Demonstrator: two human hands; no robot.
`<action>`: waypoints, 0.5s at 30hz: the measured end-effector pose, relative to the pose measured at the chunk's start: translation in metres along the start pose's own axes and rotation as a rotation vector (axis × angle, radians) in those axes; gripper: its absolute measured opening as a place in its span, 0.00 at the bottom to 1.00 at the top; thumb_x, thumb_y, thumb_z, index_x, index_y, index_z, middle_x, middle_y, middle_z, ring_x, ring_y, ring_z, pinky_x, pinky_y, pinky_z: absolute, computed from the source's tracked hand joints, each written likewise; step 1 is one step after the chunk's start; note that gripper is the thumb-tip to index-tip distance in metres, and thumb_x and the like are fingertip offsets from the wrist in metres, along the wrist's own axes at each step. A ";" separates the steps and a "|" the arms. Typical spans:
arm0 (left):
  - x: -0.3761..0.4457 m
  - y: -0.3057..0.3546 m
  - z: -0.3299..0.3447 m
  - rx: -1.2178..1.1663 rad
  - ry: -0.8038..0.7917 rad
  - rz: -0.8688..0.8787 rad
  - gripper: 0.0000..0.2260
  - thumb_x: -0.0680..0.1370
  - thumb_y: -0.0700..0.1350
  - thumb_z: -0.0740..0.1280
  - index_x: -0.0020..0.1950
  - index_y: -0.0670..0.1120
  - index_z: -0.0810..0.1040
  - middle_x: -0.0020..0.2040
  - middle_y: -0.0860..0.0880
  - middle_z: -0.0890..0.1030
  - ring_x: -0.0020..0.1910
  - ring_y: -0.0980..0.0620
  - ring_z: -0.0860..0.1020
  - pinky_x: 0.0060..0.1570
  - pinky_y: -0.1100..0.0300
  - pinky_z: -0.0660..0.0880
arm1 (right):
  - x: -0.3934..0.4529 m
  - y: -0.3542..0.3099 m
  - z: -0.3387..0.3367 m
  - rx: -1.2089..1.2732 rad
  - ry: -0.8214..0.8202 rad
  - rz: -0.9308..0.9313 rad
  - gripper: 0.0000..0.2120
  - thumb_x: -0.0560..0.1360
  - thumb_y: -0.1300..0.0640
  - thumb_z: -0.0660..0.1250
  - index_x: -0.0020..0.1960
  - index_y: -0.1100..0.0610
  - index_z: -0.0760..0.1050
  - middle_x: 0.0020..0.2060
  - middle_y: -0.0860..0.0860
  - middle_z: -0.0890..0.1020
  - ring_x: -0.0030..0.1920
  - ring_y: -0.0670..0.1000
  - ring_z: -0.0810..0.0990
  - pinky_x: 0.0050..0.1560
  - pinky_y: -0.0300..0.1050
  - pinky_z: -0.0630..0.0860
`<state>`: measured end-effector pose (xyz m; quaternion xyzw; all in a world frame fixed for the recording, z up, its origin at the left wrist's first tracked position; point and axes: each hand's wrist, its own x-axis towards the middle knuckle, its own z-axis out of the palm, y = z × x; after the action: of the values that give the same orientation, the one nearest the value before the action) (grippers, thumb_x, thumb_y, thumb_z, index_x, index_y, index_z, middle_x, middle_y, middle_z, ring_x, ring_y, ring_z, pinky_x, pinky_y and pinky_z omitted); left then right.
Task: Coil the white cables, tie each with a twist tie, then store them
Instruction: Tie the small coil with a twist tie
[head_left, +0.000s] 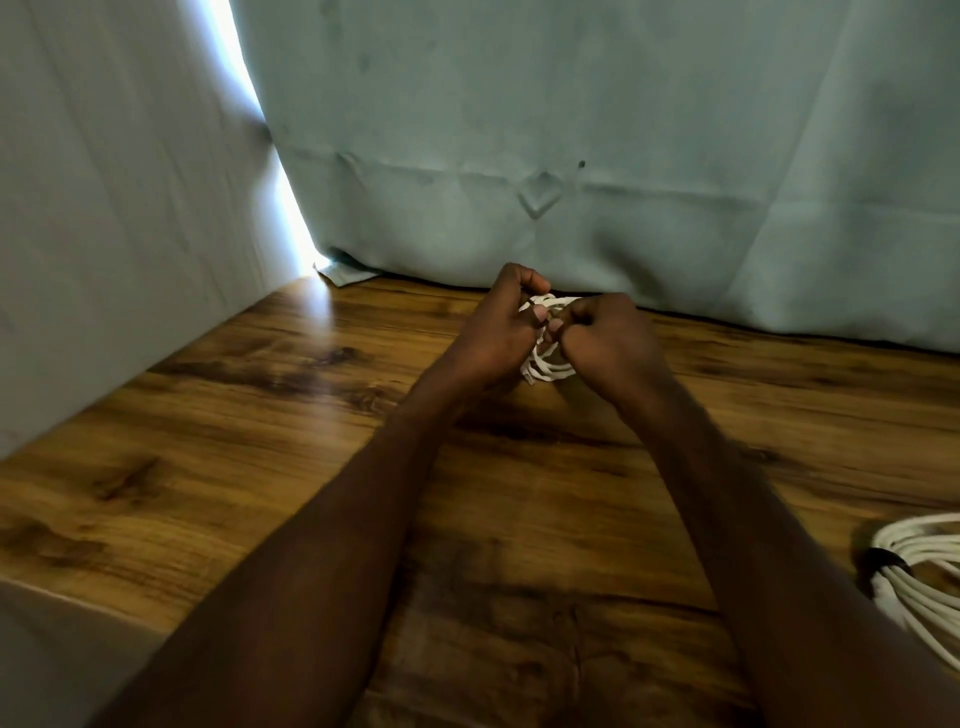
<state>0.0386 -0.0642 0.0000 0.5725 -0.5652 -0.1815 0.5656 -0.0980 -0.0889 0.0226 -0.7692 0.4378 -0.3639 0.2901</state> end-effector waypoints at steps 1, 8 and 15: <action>0.000 0.001 -0.001 -0.003 0.022 -0.011 0.10 0.83 0.34 0.62 0.64 0.42 0.71 0.53 0.47 0.77 0.46 0.57 0.77 0.39 0.70 0.75 | 0.000 -0.001 -0.001 0.007 0.002 -0.014 0.07 0.76 0.57 0.69 0.44 0.55 0.85 0.33 0.47 0.83 0.38 0.47 0.81 0.40 0.45 0.75; 0.001 0.002 -0.004 -0.001 0.090 -0.038 0.09 0.83 0.34 0.64 0.62 0.41 0.71 0.47 0.48 0.76 0.40 0.61 0.77 0.37 0.70 0.74 | 0.003 0.002 0.004 0.092 0.030 -0.055 0.08 0.78 0.58 0.70 0.43 0.54 0.86 0.30 0.46 0.82 0.32 0.43 0.78 0.39 0.42 0.72; -0.002 -0.006 -0.006 -0.057 0.014 -0.003 0.04 0.83 0.39 0.66 0.57 0.44 0.77 0.50 0.43 0.83 0.46 0.49 0.83 0.48 0.46 0.82 | -0.004 -0.008 -0.003 0.353 0.119 -0.040 0.05 0.79 0.61 0.70 0.52 0.55 0.83 0.30 0.51 0.83 0.30 0.44 0.82 0.35 0.40 0.77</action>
<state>0.0461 -0.0612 -0.0046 0.5581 -0.5550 -0.1942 0.5854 -0.0985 -0.0819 0.0292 -0.6923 0.3681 -0.4855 0.3868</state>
